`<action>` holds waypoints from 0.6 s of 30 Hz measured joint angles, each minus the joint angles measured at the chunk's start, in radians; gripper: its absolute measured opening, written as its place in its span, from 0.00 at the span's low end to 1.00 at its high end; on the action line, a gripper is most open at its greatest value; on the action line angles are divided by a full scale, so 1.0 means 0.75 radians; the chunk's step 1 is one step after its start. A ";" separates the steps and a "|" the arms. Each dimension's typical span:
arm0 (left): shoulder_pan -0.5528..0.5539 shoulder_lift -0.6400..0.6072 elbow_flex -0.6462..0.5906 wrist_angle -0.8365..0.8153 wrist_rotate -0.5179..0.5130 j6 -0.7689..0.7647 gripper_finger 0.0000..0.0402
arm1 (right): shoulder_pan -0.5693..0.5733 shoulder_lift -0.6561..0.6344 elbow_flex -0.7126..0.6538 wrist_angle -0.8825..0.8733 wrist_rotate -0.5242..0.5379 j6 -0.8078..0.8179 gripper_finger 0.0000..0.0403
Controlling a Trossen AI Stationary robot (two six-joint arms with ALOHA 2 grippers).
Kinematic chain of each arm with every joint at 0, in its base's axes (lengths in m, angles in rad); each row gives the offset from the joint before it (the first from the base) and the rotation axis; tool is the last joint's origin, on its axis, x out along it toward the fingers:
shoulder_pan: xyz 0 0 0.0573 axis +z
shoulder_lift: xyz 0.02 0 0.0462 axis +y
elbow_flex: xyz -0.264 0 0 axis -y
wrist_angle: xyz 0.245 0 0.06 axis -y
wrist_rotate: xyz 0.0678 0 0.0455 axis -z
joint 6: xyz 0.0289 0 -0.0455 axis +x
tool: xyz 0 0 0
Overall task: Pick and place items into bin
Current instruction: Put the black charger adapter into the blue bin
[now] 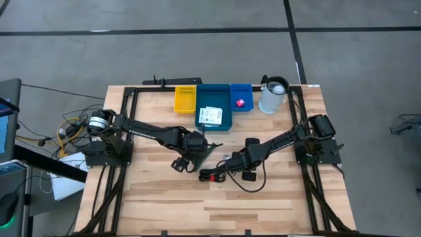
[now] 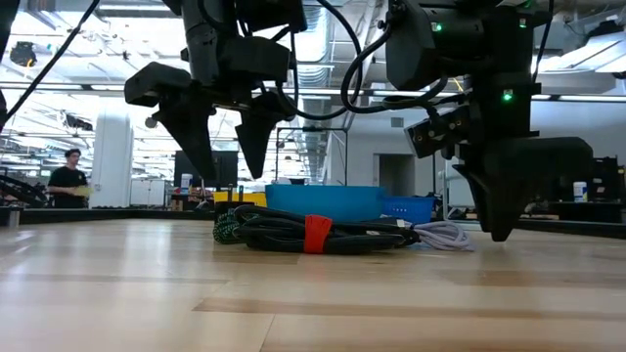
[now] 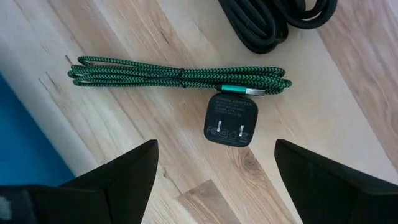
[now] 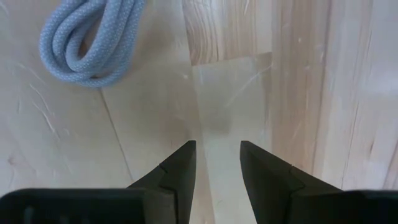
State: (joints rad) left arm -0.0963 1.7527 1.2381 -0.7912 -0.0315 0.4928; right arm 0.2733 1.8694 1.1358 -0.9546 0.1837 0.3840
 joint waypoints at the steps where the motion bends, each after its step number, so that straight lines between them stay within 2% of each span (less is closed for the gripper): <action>1: 0.000 0.000 0.000 0.003 0.000 0.001 0.78 | 0.000 0.000 0.000 0.001 0.000 0.000 0.29; 18: -0.001 0.000 -0.001 0.006 0.016 0.002 0.78 | 0.000 0.000 0.000 0.025 0.000 0.000 0.29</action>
State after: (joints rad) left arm -0.0967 1.7527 1.2377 -0.7868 -0.0198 0.4942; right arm 0.2733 1.8694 1.1358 -0.9360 0.1837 0.3840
